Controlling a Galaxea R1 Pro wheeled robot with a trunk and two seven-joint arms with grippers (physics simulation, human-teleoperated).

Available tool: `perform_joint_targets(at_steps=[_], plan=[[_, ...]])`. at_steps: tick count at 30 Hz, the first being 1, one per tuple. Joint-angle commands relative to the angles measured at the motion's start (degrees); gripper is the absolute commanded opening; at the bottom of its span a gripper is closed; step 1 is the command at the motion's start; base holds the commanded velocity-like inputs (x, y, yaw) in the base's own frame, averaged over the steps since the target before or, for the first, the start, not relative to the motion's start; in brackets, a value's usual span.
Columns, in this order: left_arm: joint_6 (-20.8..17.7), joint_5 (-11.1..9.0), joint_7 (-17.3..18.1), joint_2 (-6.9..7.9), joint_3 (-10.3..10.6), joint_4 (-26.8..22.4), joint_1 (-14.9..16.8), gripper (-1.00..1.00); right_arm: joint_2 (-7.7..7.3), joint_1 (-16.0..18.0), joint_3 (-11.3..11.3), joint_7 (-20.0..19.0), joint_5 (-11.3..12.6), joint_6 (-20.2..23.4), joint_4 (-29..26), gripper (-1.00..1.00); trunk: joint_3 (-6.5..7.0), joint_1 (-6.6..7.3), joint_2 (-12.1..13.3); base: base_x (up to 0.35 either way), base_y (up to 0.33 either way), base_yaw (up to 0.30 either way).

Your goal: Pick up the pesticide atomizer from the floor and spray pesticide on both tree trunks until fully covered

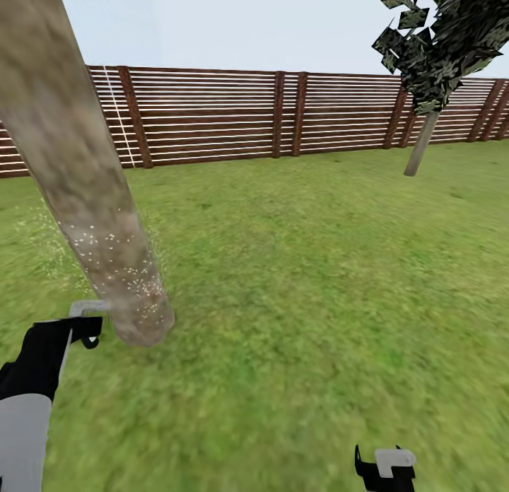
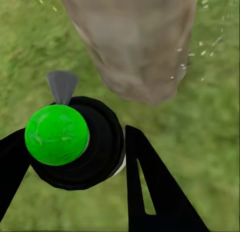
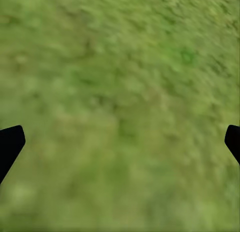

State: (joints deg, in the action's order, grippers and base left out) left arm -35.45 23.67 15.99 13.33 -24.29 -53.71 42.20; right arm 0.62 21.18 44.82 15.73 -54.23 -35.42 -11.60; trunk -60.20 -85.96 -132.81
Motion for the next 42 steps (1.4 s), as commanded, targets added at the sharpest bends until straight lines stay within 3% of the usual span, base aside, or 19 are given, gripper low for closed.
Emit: perform_joint_targets(at_steps=[1,4,6,8,10,12,13,17,25,32,42], plan=[[0.0,-0.4,0.1,0.77,-0.3,0.0,-0.1,-1.00,0.00,0.0,0.0,0.0,0.0,0.0,0.0,1.00,0.00,0.00,0.0,0.000,0.000,0.000],[0.0,-0.4,0.1,0.83,-0.5,1.0,-0.8,-1.00,0.00,0.0,0.0,0.1,0.1,0.0,0.0,1.00,0.00,0.00,0.0,0.210,0.000,0.017],[0.2,-0.6,0.0,0.69,-0.6,1.5,-3.1,-1.00,-0.02,0.0,0.1,0.1,0.1,0.0,0.0,1.00,-0.03,0.00,0.0,0.317,0.000,0.166],[4.8,-0.7,-0.1,-0.39,-0.5,3.6,-3.8,-1.00,-0.08,0.0,0.1,0.2,0.2,0.0,-0.1,1.00,-0.08,0.00,0.0,0.174,0.000,0.253],[6.4,-0.4,-0.1,-0.69,-0.6,4.6,-3.9,-1.00,-0.09,0.0,0.0,0.2,0.2,0.0,-0.1,1.00,-0.08,0.00,0.0,0.012,-0.079,0.087],[6.6,-0.5,-3.9,-0.75,-0.5,5.0,-4.5,-1.00,-0.09,0.0,0.0,0.2,0.2,0.0,-0.1,1.00,-0.08,0.00,0.0,0.001,-0.249,0.007],[6.7,-0.8,-5.9,-1.33,-0.4,5.3,-4.6,-1.00,-0.09,0.0,0.1,0.2,0.2,0.0,-0.1,1.00,-0.08,0.00,0.0,0.000,-0.267,0.001],[6.8,-0.9,-6.7,-3.64,-0.3,5.8,-4.7,-1.00,-0.09,0.0,0.0,0.2,0.2,0.0,-0.1,1.00,-0.08,0.00,0.0,0.071,-0.256,0.000],[7.6,-1.0,-6.7,-3.74,-0.6,5.7,-4.7,-1.00,-0.09,0.0,0.0,0.2,0.2,0.0,0.0,1.00,-0.08,0.00,0.0,0.251,-0.169,0.000],[7.8,-1.0,-6.7,-3.74,-0.6,5.7,-4.7,-1.00,-0.09,0.0,0.0,0.2,0.1,0.0,0.0,1.00,-0.08,0.00,0.0,0.014,-0.268,0.015],[7.8,-1.0,-6.8,-4.25,-0.5,5.8,-4.7,-1.00,-0.09,0.0,0.0,0.2,0.1,0.0,0.0,1.00,-0.08,0.00,0.0,0.112,-0.244,0.262]])
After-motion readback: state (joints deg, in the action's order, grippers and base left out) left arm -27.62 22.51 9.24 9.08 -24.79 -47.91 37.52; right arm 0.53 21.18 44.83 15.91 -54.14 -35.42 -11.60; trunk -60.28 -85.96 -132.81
